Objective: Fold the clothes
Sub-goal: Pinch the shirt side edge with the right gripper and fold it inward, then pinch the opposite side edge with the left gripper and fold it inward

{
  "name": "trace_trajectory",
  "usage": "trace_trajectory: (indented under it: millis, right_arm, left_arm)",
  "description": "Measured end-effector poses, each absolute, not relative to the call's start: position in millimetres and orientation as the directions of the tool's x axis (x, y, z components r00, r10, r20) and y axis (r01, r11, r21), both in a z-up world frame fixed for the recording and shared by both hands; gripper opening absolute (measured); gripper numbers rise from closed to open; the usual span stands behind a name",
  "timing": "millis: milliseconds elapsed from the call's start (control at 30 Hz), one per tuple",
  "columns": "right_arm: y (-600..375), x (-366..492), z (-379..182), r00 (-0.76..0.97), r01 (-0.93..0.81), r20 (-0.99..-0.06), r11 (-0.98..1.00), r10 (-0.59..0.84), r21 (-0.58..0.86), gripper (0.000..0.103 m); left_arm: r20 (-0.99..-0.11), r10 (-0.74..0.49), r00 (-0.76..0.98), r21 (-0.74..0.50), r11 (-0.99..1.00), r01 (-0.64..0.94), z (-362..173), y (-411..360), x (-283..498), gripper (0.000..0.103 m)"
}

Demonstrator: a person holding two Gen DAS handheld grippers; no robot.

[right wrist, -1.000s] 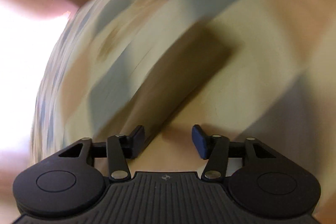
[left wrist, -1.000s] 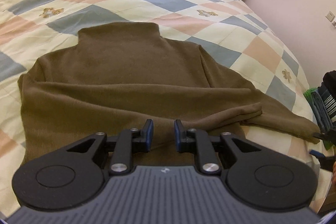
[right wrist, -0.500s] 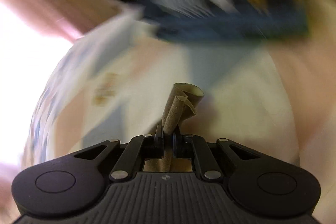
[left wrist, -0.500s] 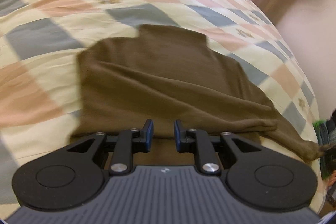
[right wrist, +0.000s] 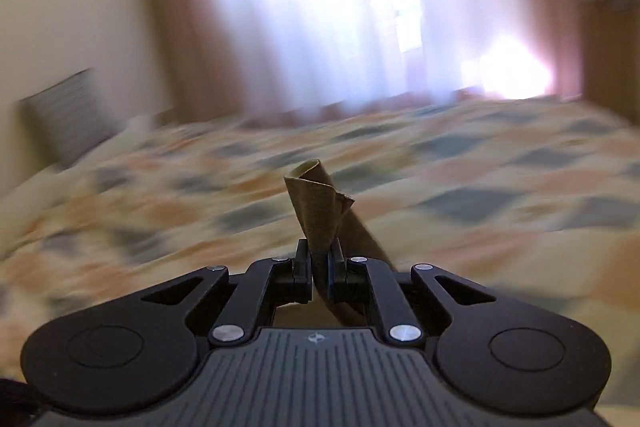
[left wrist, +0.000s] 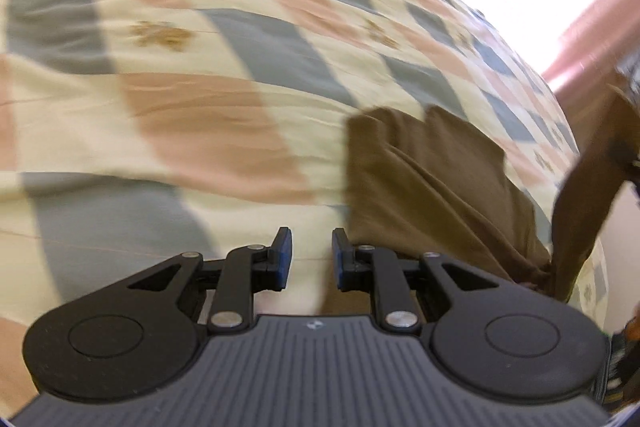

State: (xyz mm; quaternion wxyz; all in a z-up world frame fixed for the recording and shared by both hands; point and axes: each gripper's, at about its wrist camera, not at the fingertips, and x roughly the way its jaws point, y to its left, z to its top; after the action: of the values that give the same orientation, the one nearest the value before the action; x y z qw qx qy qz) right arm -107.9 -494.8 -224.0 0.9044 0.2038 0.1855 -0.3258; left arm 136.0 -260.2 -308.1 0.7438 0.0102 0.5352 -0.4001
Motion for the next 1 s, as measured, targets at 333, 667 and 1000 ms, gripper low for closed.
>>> trace_trajectory:
  millis: [333, 667, 1000]
  right_arm:
    - [-421.4, 7.5, -349.2, 0.656, 0.511, -0.739, 0.810, -0.152, 0.287, 0.043]
    - [-473.4, -147.1, -290.5, 0.551, 0.762, -0.735, 0.597, -0.395, 0.251, 0.055]
    - [-527.2, -234.3, -300.3, 0.429, 0.890, -0.733, 0.383, -0.528, 0.245, 0.055]
  left_arm:
    - [-0.819, -0.572, 0.042, -0.484, 0.728, 0.485, -349.0, -237.5, 171.8, 0.019]
    - [-0.656, -0.737, -0.161, -0.752, 0.623, 0.215, -381.8, -287.1, 158.5, 0.062]
    - [-0.654, -0.754, 0.064, -0.640, 0.596, 0.485, -349.5, -318.5, 147.4, 0.001]
